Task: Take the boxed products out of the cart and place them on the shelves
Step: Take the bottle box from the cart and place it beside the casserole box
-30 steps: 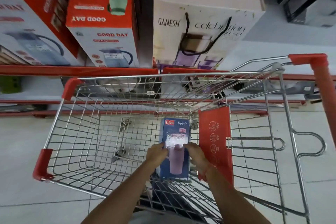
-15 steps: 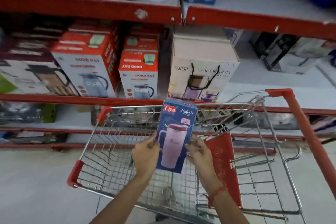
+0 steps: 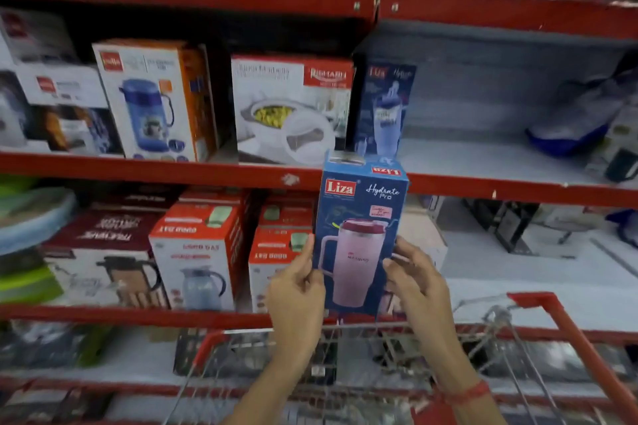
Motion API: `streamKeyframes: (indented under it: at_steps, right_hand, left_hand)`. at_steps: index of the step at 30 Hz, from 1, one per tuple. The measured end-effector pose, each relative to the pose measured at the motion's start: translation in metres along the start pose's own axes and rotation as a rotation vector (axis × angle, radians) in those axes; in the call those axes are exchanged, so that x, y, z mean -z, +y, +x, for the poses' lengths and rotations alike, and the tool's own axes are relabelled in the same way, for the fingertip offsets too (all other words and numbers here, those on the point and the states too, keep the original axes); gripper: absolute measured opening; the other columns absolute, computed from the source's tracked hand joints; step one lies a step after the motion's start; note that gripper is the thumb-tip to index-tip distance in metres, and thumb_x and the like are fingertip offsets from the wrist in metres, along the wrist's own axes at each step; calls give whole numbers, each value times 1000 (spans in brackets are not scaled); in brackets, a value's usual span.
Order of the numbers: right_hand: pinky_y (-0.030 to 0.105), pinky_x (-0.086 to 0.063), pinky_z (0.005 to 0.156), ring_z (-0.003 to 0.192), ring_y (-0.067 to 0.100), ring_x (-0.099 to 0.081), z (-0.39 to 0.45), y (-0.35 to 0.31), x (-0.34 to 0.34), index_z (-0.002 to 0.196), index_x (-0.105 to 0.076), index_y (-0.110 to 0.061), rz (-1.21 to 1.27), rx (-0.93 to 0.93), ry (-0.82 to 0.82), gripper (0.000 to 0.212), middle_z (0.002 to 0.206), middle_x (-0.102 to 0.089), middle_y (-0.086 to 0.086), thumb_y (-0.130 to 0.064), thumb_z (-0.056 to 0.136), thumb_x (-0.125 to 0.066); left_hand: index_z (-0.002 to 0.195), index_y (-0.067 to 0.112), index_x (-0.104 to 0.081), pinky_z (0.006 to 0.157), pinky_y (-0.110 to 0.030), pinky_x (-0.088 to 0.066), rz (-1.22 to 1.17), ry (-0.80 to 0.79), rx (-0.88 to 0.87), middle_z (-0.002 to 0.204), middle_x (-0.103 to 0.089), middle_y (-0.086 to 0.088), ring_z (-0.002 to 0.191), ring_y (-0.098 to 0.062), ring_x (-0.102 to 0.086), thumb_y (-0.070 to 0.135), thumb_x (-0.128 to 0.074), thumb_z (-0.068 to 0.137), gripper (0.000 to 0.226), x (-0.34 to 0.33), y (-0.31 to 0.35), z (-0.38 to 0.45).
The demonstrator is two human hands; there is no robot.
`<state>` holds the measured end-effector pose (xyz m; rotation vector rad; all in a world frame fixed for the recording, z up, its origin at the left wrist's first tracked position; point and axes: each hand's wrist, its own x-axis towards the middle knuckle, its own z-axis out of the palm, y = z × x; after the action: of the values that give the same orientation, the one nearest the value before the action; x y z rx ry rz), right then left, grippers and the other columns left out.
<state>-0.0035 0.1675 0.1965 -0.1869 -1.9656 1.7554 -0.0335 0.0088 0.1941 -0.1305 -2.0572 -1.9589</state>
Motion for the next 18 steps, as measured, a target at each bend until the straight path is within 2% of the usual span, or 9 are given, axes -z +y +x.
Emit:
streamKeyframes:
  at_steps: [4, 7, 9, 12, 15, 18]
  right_hand:
    - [49, -55, 94, 112, 17, -65, 50, -35, 4, 125, -63, -24, 33, 96, 44, 35, 128, -64, 0, -15, 91, -63]
    - [51, -55, 93, 110, 18, -66, 87, -61, 11, 123, -63, -28, 26, 171, 75, 34, 124, -67, -1, -21, 90, -65]
    - [53, -56, 90, 111, 23, -66, 114, -74, 15, 122, -63, -27, 56, 200, 88, 33, 121, -69, 1, -20, 90, -64]
    - [53, -53, 95, 114, 23, -64, 156, -88, 20, 122, -62, -23, 70, 224, 142, 32, 123, -68, 0, -20, 90, -64]
    - [47, -56, 93, 111, 21, -65, 192, -89, 22, 115, -64, -27, 50, 227, 187, 27, 119, -68, -3, -25, 88, -65]
    - [39, -58, 85, 110, 22, -65, 219, -78, 20, 114, -63, -24, 39, 216, 191, 27, 119, -68, -1, -27, 88, -67]
  left_hand:
    - [124, 24, -61, 74, -33, -54, -51, 5, -109, 64, -62, 41, 74, -5, -54, -6, -54, 84, 51, -27, 32, 50]
    - [125, 22, -61, 78, -43, -58, -52, 6, -216, 62, -58, 47, 78, -6, -56, -4, -55, 83, 50, -49, 59, 82]
    - [125, 23, -60, 76, -34, -57, -61, 8, -276, 57, -54, 48, 76, -3, -52, -2, -56, 83, 49, -66, 74, 103]
    - [128, 24, -56, 67, -14, -43, -97, -19, -285, 48, -51, 31, 67, 3, -43, 0, -56, 83, 52, -95, 91, 130]
    - [130, 24, -54, 64, -17, -43, -122, -63, -271, 64, -51, 24, 66, -3, -45, 3, -57, 83, 52, -115, 95, 147]
    - [133, 24, -51, 69, -11, -48, -122, -80, -261, 97, -62, 26, 64, 10, -55, 4, -60, 84, 54, -125, 88, 162]
